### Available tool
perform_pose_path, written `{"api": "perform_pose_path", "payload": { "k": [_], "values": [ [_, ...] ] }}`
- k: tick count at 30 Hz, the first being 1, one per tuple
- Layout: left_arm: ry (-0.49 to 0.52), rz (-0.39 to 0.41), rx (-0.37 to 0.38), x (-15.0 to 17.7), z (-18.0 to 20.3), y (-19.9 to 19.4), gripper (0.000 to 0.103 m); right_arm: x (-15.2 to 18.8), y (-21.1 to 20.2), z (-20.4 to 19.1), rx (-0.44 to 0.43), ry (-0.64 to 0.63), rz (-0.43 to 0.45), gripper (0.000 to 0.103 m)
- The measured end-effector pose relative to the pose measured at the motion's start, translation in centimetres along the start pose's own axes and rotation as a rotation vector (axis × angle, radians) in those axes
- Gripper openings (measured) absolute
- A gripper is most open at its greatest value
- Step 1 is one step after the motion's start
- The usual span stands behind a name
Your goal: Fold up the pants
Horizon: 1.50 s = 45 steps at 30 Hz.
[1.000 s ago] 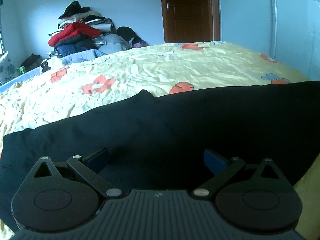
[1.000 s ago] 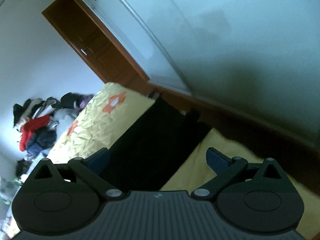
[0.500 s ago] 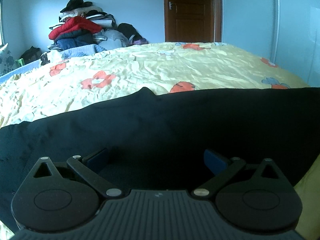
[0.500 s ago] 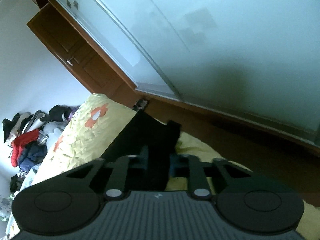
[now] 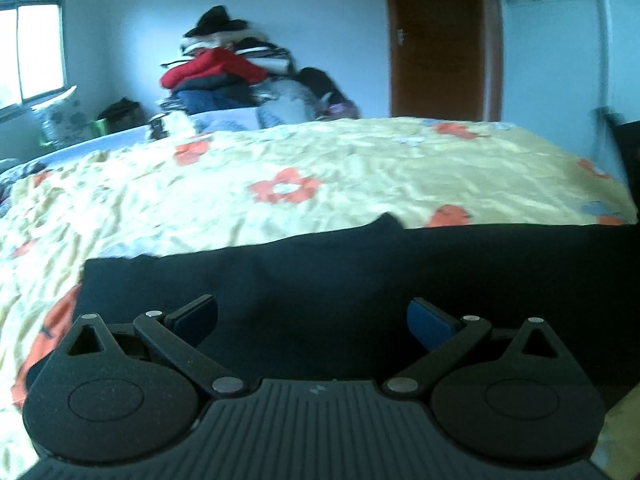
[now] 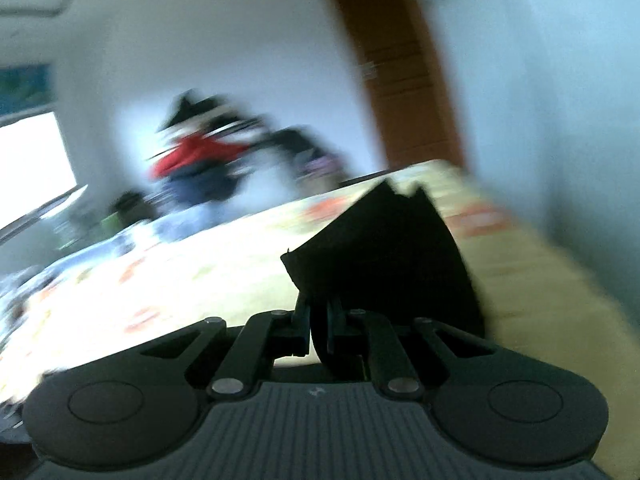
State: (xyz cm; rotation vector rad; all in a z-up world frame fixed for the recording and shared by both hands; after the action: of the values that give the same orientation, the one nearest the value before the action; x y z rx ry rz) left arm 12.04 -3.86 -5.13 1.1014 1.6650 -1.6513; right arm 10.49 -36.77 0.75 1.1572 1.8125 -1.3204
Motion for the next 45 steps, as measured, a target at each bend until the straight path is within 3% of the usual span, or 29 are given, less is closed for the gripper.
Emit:
{"api": "perform_pose_path", "payload": {
  "k": [2,6,13,16,18,22,24,28,31,34,38,41,45],
  "values": [
    [-0.016,-0.006,-0.023,0.3,-1.0,-0.2,0.102,2.2,2.2,-4.6,-0.109,-0.076,-0.083,0.008],
    [-0.031,-0.018,-0.056,0.8,-2.6,-0.6,0.102,7.5,4.9,-10.9,-0.22,-0.225,-0.243,0.008],
    [-0.052,-0.027,-0.059,0.9,-3.7,-0.5,0.102,11.1,6.3,-11.6,-0.226,-0.278,-0.383,0.01],
    [-0.058,-0.028,-0.055,0.9,-4.1,-0.5,0.102,11.0,4.5,-12.3,-0.266,-0.332,-0.41,0.022],
    [-0.062,-0.021,-0.07,0.9,-4.6,-0.8,0.102,9.5,3.4,-12.3,-0.301,-0.338,-0.372,0.038],
    [-0.096,-0.014,-0.091,0.5,-5.8,-1.0,0.102,6.4,2.3,-11.2,-0.295,-0.279,-0.284,0.042],
    [-0.111,-0.014,-0.098,0.4,-6.3,-1.1,0.102,6.7,3.4,-10.9,-0.234,-0.28,-0.304,0.042],
    [-0.084,-0.034,-0.116,0.7,-7.0,-1.2,0.102,10.3,5.6,-11.7,-0.183,-0.381,-0.442,0.042],
    [-0.018,-0.07,-0.119,1.5,-7.2,-0.8,0.102,10.7,4.6,-13.0,-0.16,-0.523,-0.42,0.043],
    [0.023,-0.105,-0.114,2.4,-6.9,-0.3,0.103,8.9,3.5,-13.9,-0.095,-0.608,-0.33,0.055],
    [-0.021,-0.077,-0.103,2.2,-7.6,-0.9,0.102,6.7,2.1,-16.4,0.043,-0.815,-0.15,0.065],
    [-0.063,-0.037,-0.139,1.6,-9.0,-1.6,0.102,6.5,2.1,-18.7,-0.041,-0.857,-0.138,0.074],
    [-0.126,-0.024,-0.21,1.4,-12.3,-2.4,0.103,8.4,2.6,-22.8,-0.147,-0.935,-0.162,0.074]
  ]
}}
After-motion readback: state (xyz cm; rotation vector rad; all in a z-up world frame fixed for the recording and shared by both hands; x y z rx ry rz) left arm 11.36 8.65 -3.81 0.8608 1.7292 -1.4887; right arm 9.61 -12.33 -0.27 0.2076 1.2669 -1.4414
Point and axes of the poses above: each gripper's, at about its wrist camera, not at the fingertips, and y roughly the way its jaws point, z to its right, x to its underside, the point moved 5 cm from there along y, roughly the way its jaws point, and after that the axes turned 1 degree about -z, right-handed, at the moved point
